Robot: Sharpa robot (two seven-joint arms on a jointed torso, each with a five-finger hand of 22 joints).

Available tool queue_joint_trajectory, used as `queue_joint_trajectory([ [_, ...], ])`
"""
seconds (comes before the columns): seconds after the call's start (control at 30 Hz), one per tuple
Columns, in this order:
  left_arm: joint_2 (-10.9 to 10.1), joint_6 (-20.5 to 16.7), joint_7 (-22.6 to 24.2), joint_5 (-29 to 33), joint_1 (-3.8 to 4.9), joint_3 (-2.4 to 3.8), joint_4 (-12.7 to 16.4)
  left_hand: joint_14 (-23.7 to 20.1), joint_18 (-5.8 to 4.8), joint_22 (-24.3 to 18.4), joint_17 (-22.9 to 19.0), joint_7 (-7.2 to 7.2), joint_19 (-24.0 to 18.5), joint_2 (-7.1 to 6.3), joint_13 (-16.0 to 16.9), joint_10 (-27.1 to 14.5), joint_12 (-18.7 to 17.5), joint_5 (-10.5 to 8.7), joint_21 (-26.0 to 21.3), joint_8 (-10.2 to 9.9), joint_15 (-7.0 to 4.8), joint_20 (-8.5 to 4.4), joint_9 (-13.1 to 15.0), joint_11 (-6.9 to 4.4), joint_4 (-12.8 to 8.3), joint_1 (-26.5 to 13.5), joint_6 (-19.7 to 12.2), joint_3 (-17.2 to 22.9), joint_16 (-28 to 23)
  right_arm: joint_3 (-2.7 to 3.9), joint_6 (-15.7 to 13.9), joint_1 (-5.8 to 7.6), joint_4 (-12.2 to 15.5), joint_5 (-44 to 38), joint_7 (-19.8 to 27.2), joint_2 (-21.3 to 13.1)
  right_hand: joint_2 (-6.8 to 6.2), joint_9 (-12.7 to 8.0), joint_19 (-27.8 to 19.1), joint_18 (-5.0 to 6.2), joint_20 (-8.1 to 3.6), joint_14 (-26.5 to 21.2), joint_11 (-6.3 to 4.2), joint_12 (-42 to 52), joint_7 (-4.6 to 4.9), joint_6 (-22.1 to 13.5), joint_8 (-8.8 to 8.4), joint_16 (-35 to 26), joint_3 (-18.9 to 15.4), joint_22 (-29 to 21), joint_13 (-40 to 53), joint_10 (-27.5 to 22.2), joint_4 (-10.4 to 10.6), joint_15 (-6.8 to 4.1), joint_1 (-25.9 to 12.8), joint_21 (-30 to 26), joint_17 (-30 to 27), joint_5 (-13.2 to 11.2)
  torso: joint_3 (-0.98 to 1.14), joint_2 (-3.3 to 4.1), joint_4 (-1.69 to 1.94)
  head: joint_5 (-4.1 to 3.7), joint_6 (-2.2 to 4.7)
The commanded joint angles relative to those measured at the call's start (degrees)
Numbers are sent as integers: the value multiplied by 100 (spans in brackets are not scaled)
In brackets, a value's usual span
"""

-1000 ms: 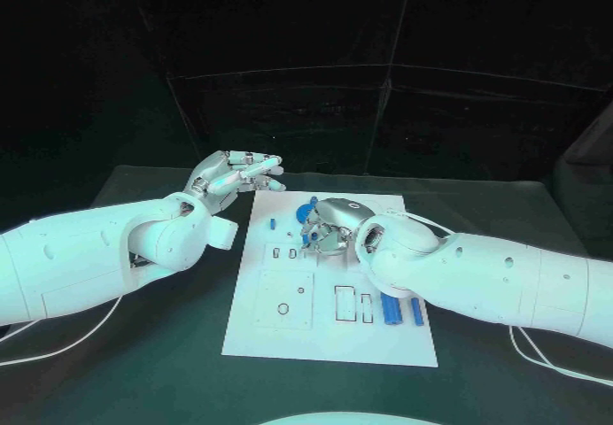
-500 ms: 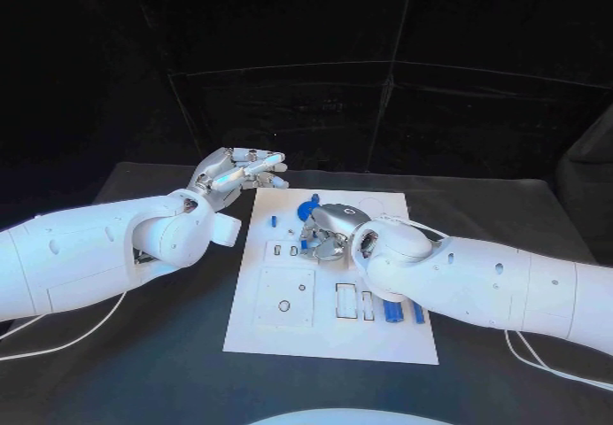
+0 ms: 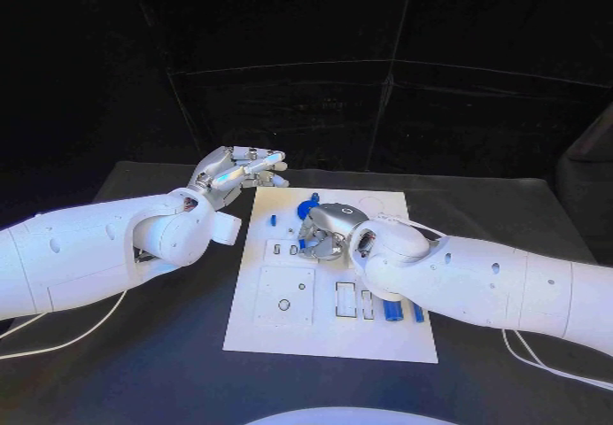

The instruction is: Assemble the parts on the task board

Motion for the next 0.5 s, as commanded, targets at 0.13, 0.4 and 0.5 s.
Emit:
queue_joint_trajectory([
  [0.13, 11, 67, 67, 18, 10, 5, -3, -16, 78, -5, -5, 11, -12, 55, -7, 39, -27, 11, -33, -18, 23, 14, -1, 13, -17, -16, 35, -2, -38, -6, 40, -10, -44, -13, 46, 23, 4, 1, -11, -52, -26, 337, 15, -31, 4, 23, 26, -7, 34, 331, -14, -38, -9, -48, -40, 5, 87, 48, -1, 0, 2, -2, -10],
  [0.4, 16, 70, 64, 18, 10, 5, -8, -16, 78, -5, -5, 11, -12, 55, -7, 39, -27, 11, -33, -18, 23, 14, -1, 13, -17, -16, 35, -2, -38, -5, 239, -19, -92, 55, 72, 34, -36, -11, -18, -50, -21, 335, 32, -83, 27, -37, -10, -13, 45, 321, -61, -75, -11, -37, -85, 0, 77, 48, 2, -1, -4, 0, -25],
  [0.5, 16, 70, 61, 18, 10, 5, -9, -16, 78, -5, -5, 11, -12, 55, -7, 39, -27, 11, -33, -18, 23, 14, -1, 13, -17, -16, 35, -2, -38, -5, 312, -22, -97, 100, 90, 31, -60, -15, -25, -48, -15, 333, 44, -132, 41, -73, -32, -18, 50, 312, -107, -112, -14, -28, -107, -4, 68, 40, 4, 3, -3, -1, -28],
])
